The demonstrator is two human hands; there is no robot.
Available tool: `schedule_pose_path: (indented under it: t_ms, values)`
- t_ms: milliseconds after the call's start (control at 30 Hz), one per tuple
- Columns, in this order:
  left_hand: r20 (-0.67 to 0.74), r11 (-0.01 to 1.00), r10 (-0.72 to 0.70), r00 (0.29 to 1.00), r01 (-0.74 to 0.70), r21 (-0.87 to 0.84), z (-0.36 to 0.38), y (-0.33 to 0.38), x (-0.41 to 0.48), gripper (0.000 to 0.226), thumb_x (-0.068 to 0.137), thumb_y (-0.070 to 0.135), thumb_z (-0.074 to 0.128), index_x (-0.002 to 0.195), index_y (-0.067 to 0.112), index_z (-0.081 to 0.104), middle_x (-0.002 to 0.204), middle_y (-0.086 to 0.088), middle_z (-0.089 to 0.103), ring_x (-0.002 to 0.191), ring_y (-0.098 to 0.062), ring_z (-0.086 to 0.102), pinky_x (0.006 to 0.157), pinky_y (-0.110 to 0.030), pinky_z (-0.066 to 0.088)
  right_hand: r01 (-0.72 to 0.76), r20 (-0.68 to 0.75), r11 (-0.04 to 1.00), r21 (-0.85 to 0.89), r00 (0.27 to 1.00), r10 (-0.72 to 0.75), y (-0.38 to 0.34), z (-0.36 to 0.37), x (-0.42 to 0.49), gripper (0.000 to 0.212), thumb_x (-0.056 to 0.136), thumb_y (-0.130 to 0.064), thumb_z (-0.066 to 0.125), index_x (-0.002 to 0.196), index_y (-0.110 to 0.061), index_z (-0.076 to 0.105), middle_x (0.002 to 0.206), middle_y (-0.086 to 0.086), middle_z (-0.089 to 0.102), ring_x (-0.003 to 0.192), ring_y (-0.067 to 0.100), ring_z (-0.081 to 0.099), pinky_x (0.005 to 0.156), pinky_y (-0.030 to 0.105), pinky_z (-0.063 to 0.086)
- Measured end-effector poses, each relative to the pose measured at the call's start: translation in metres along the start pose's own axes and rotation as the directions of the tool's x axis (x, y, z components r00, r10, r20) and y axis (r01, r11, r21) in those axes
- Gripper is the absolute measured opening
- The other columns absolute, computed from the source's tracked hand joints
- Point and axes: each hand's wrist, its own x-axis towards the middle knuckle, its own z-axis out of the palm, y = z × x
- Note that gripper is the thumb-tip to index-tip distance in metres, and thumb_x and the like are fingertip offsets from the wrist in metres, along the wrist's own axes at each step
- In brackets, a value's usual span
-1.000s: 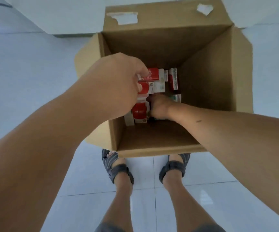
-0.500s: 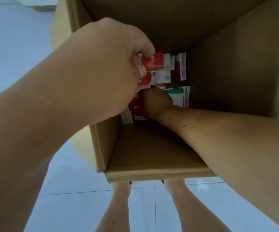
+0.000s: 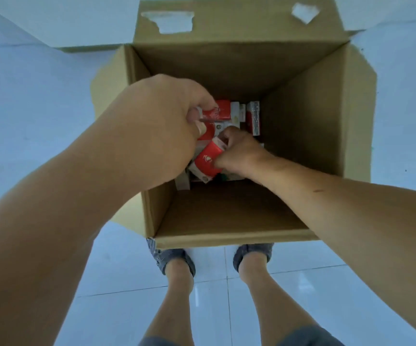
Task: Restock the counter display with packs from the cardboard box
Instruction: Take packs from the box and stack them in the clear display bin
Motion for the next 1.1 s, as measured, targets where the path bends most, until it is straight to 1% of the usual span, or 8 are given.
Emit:
schedule_pose_path:
  t_ms: [67, 200, 367, 467, 733, 867, 967, 1100]
  values:
    - [-0.019, 1.000, 0.016, 1.000, -0.016, 0.018, -0.011, 0.013, -0.013, 0.023, 0.091, 0.015, 0.061, 0.111, 0.022, 0.070, 0.106, -0.006, 0.070, 0.096, -0.029, 0.066, 0.087, -0.045, 0.054, 0.005, -0.031, 0.998, 0.070, 1.000, -0.003, -0.014, -0.022, -0.033, 0.056, 0.076, -0.010, 0.079, 0.122, -0.023, 0.050, 0.120, 0.001, 0.058, 0.110, 0.019, 0.059, 0.090, 0.039, 0.056]
    - [-0.096, 0.999, 0.033, 0.995, -0.035, -0.018, -0.044, 0.054, -0.062, 0.034, 0.095, 0.017, 0.055, 0.125, 0.032, 0.061, 0.114, 0.007, 0.064, 0.102, -0.018, 0.062, 0.094, -0.038, 0.051, 0.082, -0.032, 0.935, 0.344, 0.997, -0.076, -0.045, -0.068, -0.108, 0.037, 0.075, -0.002, 0.076, 0.100, -0.023, 0.060, 0.106, 0.006, 0.067, 0.098, 0.022, 0.066, 0.081, 0.039, 0.058]
    - [-0.153, 0.996, 0.094, 0.984, -0.093, 0.017, -0.101, 0.121, -0.130, 0.034, 0.094, 0.015, 0.053, 0.120, 0.034, 0.063, 0.112, 0.011, 0.064, 0.091, -0.014, 0.061, 0.075, -0.027, 0.052, 0.163, 0.000, 0.774, 0.612, 0.979, -0.206, -0.110, -0.121, -0.223, 0.032, 0.070, 0.003, 0.076, 0.090, -0.018, 0.062, 0.088, 0.005, 0.071, 0.084, 0.021, 0.066, 0.077, 0.034, 0.050]
    - [-0.205, 0.985, 0.174, 0.963, -0.169, 0.044, -0.142, 0.166, -0.178, 0.034, 0.094, 0.022, 0.056, 0.123, 0.039, 0.060, 0.120, 0.014, 0.061, 0.100, -0.010, 0.058, 0.071, -0.021, 0.045, 0.217, 0.006, 0.685, 0.695, 0.952, -0.307, -0.154, -0.147, -0.303, 0.032, 0.066, -0.009, 0.074, 0.096, -0.013, 0.064, 0.094, 0.010, 0.073, 0.093, 0.028, 0.068, 0.093, 0.045, 0.050]
    - [-0.311, 0.919, 0.389, 0.867, -0.387, 0.069, -0.263, 0.275, -0.328, 0.031, 0.095, 0.022, 0.058, 0.123, 0.034, 0.063, 0.114, 0.010, 0.067, 0.093, -0.012, 0.061, 0.077, -0.025, 0.048, 0.401, -0.201, 0.427, 0.810, 0.875, -0.441, -0.263, -0.184, -0.508, 0.042, 0.070, -0.004, 0.067, 0.111, -0.006, 0.061, 0.092, 0.013, 0.068, 0.085, 0.027, 0.063, 0.095, 0.049, 0.044]
    - [-0.389, 0.888, 0.434, 0.813, -0.460, 0.031, -0.316, 0.295, -0.386, 0.027, 0.096, 0.023, 0.055, 0.115, 0.038, 0.065, 0.102, 0.013, 0.068, 0.091, -0.013, 0.065, 0.082, -0.037, 0.056, 0.470, -0.310, 0.354, 0.808, 0.851, -0.424, -0.301, -0.202, -0.582, 0.042, 0.067, -0.005, 0.075, 0.108, -0.005, 0.064, 0.084, 0.010, 0.069, 0.076, 0.022, 0.064, 0.078, 0.034, 0.052]
    - [-0.415, 0.879, 0.453, 0.789, -0.473, 0.060, -0.344, 0.311, -0.417, 0.027, 0.096, 0.026, 0.054, 0.116, 0.041, 0.064, 0.097, 0.016, 0.068, 0.084, -0.012, 0.065, 0.078, -0.036, 0.055, 0.445, -0.363, 0.226, 0.867, 0.873, -0.327, -0.324, -0.212, -0.621, 0.036, 0.073, -0.017, 0.070, 0.107, -0.006, 0.065, 0.087, 0.011, 0.071, 0.079, 0.024, 0.067, 0.085, 0.043, 0.054]
    - [-0.418, 0.883, 0.450, 0.789, -0.463, 0.075, -0.362, 0.336, -0.441, 0.026, 0.097, 0.032, 0.053, 0.118, 0.044, 0.060, 0.105, 0.016, 0.065, 0.081, -0.008, 0.065, 0.055, -0.025, 0.047, 0.345, -0.284, 0.366, 0.864, 0.935, -0.212, -0.344, -0.217, -0.640, 0.030, 0.095, -0.036, 0.058, 0.112, -0.013, 0.067, 0.094, 0.009, 0.076, 0.078, 0.025, 0.072, 0.076, 0.043, 0.056]
